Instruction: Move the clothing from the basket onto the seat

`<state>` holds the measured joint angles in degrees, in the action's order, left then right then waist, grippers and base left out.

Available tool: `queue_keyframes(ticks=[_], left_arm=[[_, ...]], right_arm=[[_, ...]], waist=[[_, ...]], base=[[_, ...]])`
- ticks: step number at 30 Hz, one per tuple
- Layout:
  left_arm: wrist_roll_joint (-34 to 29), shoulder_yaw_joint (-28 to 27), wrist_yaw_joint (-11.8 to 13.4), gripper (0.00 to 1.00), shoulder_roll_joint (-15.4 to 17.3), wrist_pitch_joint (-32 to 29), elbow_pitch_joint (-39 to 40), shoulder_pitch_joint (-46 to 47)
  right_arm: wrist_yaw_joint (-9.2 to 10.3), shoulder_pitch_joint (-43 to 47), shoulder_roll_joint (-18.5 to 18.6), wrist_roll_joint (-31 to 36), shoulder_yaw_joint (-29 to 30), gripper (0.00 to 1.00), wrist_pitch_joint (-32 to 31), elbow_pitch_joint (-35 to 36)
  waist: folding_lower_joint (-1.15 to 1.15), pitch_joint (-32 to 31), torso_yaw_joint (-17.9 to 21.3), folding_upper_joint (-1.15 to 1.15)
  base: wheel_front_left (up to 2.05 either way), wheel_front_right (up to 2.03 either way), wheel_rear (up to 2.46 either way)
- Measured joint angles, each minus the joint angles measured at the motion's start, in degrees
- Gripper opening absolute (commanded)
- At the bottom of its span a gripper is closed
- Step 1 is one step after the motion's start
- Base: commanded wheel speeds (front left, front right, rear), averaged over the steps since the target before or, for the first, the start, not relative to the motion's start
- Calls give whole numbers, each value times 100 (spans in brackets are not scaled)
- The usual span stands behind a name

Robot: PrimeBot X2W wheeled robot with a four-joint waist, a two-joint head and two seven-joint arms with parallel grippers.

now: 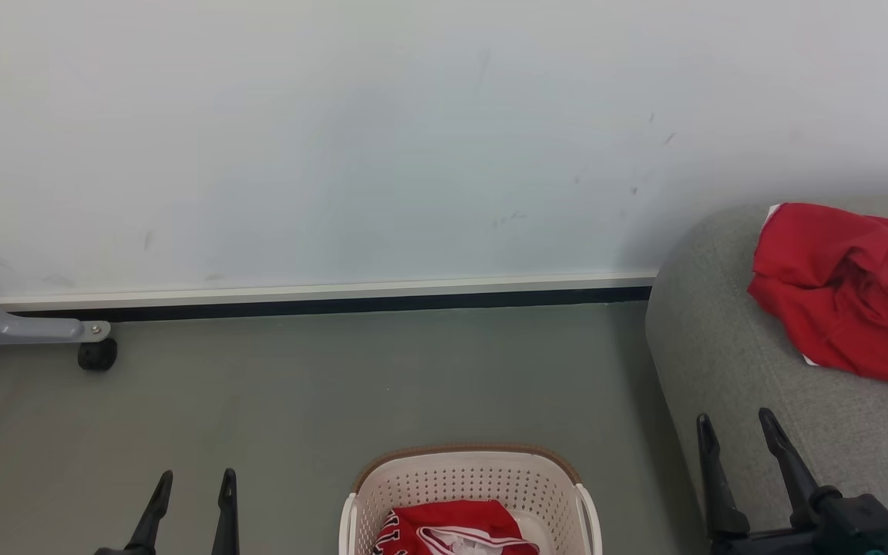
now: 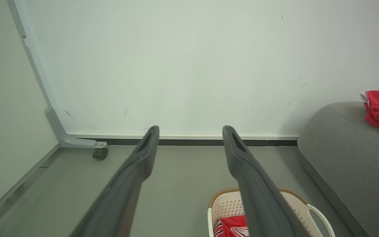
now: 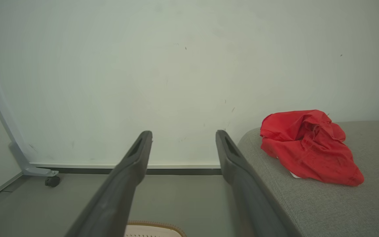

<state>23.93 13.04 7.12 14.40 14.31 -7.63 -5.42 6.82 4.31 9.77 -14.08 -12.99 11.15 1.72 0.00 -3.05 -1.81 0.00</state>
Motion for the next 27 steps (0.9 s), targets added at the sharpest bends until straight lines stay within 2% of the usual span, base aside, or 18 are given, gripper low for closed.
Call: queue_keyframes(ticks=[16, 27], left_arm=[[-246, 361, -68, 100, -2, -142, 49, 270], [-419, 827, -334, 100, -204, -516, -244, 1300]], right_arm=[[24, 85, 25, 62, 125, 100, -101, 394], [25, -782, 129, 120, 332, 100, -160, 704]], waist=[[0, 339, 10, 0], [-1, 1185, 116, -1]], base=[[0, 0, 0], [0, 0, 0]])
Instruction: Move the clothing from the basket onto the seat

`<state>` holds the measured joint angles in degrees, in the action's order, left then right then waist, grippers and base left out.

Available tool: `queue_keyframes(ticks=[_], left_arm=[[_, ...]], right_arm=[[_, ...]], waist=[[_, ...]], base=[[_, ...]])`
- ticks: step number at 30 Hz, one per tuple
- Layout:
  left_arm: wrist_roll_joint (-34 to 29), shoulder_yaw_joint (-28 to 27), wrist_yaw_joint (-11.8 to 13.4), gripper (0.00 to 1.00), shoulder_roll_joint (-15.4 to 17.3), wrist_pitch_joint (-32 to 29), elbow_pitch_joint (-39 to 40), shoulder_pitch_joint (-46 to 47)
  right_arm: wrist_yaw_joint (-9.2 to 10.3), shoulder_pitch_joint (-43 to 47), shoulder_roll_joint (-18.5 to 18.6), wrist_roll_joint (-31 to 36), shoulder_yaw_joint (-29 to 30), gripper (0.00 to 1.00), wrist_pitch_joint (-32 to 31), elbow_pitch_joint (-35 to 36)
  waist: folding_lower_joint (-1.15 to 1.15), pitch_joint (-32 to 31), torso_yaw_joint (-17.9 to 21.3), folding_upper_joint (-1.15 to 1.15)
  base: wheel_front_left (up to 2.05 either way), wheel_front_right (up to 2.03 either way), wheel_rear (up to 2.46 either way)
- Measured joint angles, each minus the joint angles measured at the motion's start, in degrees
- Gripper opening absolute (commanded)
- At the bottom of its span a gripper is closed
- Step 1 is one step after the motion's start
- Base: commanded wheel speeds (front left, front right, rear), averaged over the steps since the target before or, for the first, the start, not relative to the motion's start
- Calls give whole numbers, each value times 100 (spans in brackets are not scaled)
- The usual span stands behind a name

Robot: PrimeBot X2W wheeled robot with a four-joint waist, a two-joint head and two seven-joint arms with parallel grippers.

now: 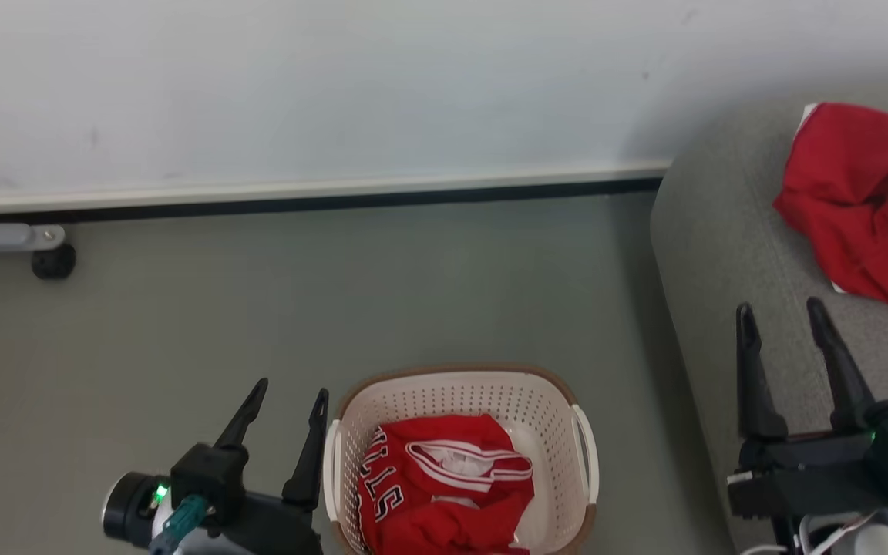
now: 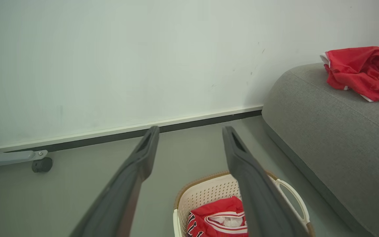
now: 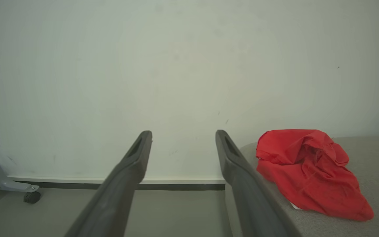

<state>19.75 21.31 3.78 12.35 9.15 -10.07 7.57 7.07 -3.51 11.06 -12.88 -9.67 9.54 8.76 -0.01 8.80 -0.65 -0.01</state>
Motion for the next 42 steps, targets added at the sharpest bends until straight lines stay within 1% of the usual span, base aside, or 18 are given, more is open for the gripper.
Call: queue_keyframes(ticks=[12, 18, 24, 30, 36, 42], left_arm=[[-218, 350, -263, 100, -115, -376, -679, 765], [-345, 577, -435, 100, -130, -564, -1042, 1076], [-385, 690, -541, 100, -158, -723, -1413, 1451], [-583, 765, -689, 100, -103, -881, -1729, 1828], [-728, 953, -840, 100, -9, -1062, -1930, 2226], [-902, 1129, -944, 100, 114, -1121, -2203, 2498]], right_arm=[[-13, -926, 41, 1, 59, 100, -67, 29], [-53, -1424, 41, 1, 102, 100, -69, 30], [-103, -1956, 23, 1, 90, 100, -65, 27], [-162, -2443, -22, 1, 47, 100, -47, 31], [-227, -2846, 0, 0, 99, 100, 14, 33], [-288, -3238, -16, 0, 73, 100, 122, -147]], waist=[[-1, 898, 232, 0], [-1, 1404, 378, -1], [-1, 1920, 509, -1], [0, 2436, 620, -1], [0, 2957, 716, -1], [0, 3424, 792, -1]], base=[[0, 0, 0], [0, 0, 0], [0, 0, 0], [0, 0, 0], [0, 0, 0], [0, 0, 0]])
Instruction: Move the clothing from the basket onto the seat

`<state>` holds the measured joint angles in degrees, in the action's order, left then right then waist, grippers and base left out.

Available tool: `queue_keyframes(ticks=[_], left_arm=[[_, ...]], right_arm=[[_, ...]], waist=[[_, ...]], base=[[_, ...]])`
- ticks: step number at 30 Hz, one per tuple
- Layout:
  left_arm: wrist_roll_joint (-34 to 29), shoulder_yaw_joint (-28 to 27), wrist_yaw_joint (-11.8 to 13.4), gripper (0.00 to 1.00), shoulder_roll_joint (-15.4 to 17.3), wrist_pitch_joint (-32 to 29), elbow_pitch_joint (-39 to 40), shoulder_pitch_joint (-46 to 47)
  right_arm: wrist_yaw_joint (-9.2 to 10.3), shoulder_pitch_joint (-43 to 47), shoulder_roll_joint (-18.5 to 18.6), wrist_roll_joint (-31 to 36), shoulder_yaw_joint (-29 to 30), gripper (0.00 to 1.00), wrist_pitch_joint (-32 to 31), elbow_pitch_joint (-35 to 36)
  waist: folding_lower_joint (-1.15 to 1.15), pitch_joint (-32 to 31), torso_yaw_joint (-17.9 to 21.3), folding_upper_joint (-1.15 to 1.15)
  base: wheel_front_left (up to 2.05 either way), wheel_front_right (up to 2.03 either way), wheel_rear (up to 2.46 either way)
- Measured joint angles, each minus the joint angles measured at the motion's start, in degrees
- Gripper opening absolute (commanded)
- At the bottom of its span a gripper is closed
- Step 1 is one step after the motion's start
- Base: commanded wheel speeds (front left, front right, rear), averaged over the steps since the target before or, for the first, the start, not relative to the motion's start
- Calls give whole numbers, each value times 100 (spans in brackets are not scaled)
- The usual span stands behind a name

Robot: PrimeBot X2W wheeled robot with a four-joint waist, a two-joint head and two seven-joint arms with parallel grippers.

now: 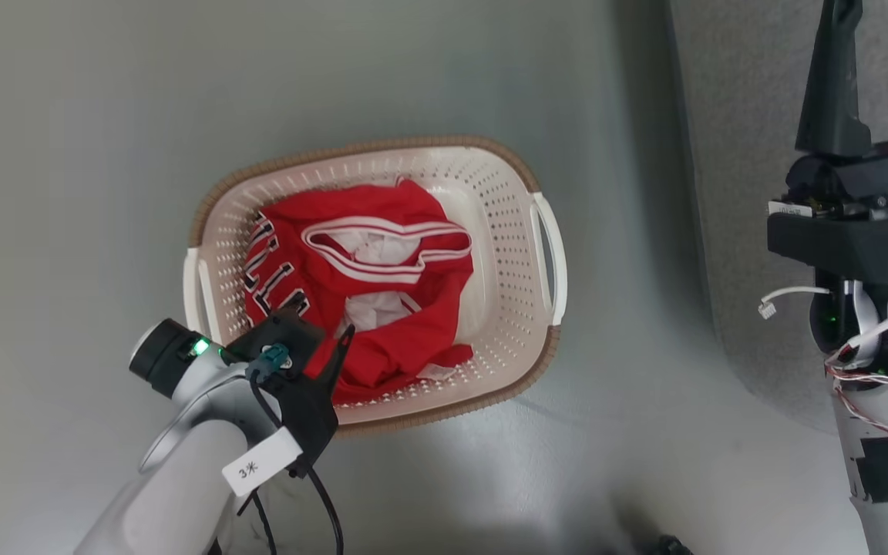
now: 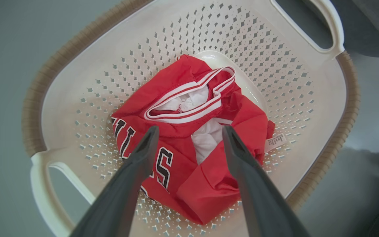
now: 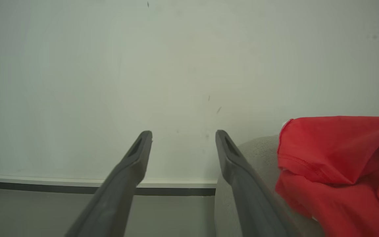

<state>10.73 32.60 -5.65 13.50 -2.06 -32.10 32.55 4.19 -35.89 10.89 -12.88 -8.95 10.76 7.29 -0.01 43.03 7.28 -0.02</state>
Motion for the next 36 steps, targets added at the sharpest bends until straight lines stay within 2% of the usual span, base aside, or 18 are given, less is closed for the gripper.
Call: queue_keyframes(ticks=[13, 21, 35, 36], left_arm=[[-115, 450, -142, 100, 135, -215, -479, 330], [-116, 657, -148, 100, 198, -573, -786, 571], [-13, 809, -151, 100, 299, -747, -1168, 712], [-4, 828, -151, 92, 298, -747, -1189, 711]], right_arm=[[-111, -388, -123, 1, -163, 100, 170, -403], [-168, -500, -207, 1, -247, 100, 248, -457], [-269, -704, -364, 1, -397, 100, 346, -778], [-270, -704, -369, 1, -407, 100, 350, -812]], waist=[[1, 430, 181, 1], [1, 595, 343, 1], [1, 841, 748, 2], [1, 839, 765, 2]], base=[[0, 0, 0], [0, 0, 0], [0, 0, 0], [0, 0, 0]])
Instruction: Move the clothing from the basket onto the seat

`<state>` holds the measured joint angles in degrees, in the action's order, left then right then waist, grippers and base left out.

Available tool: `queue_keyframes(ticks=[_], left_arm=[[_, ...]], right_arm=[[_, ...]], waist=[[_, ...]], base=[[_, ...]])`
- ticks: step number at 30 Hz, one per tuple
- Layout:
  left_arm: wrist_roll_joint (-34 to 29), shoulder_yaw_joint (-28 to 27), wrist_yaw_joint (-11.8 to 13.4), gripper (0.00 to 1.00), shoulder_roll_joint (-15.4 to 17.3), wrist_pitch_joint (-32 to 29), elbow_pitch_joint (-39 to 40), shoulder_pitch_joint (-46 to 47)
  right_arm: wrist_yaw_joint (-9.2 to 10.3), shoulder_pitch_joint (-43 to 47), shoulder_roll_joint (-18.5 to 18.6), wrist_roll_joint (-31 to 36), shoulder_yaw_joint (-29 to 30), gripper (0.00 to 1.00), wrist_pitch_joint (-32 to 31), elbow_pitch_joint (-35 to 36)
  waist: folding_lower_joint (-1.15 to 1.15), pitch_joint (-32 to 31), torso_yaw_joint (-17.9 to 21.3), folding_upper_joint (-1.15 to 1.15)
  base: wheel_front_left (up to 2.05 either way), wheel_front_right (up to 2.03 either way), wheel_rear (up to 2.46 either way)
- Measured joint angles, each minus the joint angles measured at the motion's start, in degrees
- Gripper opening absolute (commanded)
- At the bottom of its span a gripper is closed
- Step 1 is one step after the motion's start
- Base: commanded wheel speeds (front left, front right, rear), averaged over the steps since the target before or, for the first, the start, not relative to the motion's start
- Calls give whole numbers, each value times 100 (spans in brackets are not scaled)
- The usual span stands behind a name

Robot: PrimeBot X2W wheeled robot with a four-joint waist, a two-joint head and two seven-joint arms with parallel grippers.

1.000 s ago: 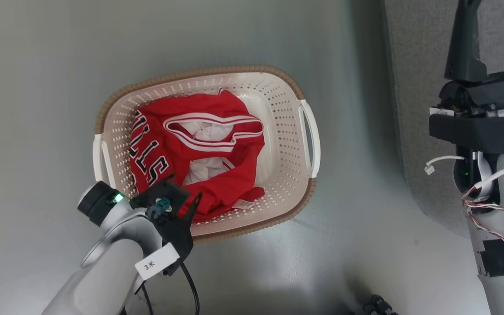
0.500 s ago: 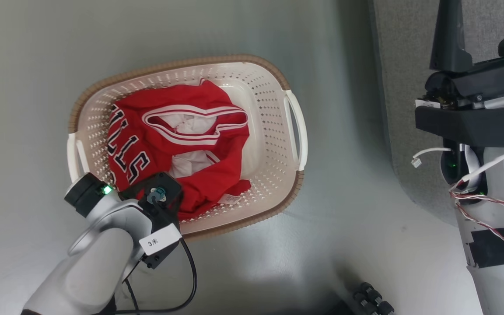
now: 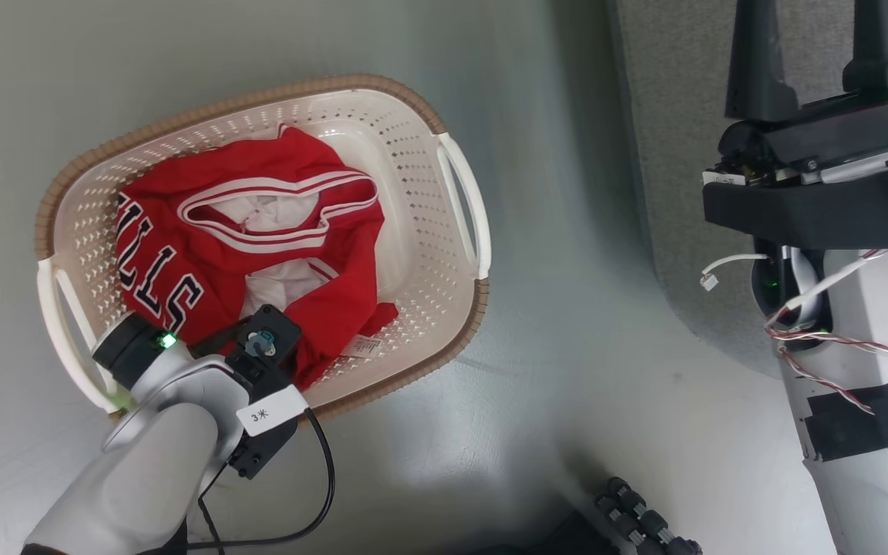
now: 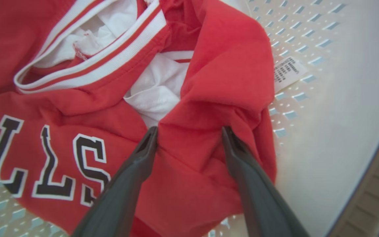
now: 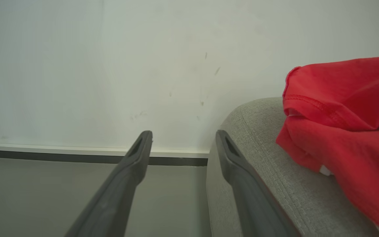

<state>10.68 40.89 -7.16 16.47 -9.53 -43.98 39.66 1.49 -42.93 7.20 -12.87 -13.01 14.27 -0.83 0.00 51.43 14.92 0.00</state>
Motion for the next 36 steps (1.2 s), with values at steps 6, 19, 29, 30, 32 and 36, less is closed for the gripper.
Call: queue_keyframes(ticks=[6, 19, 29, 30, 32, 36], left_arm=[[32, 165, 0, 3, -57, 7, -30, 33], [417, 140, -41, 0, -277, 557, -20, 135], [968, -270, -41, 0, -706, 1241, 3, 156], [1001, -283, -40, 0, -732, 1298, -3, 156], [1047, -299, -40, 0, -769, 1394, -9, 156], [1150, -344, -41, 0, -868, 1584, -12, 157]], right_arm=[[-8, 7, -29, 2, -3, 100, 3, -77], [-23, 10, -26, 81, 62, 100, 45, -438], [-48, 302, 99, 142, 160, 100, 45, -840], [-48, 339, 104, 142, 172, 100, 45, -884], [-48, 425, 118, 143, 190, 100, 45, -950], [-48, 598, 137, 148, 226, 100, 45, -1076]], waist=[[1, -51, 69, 0], [1, -323, -46, 0], [1, -832, -271, 0], [1, -900, -299, 0], [1, -1038, -355, 0], [1, -1336, -478, 0]], base=[[0, 0, 0], [0, 0, 0], [0, 0, 0], [0, 0, 0], [0, 0, 0], [0, 0, 0]])
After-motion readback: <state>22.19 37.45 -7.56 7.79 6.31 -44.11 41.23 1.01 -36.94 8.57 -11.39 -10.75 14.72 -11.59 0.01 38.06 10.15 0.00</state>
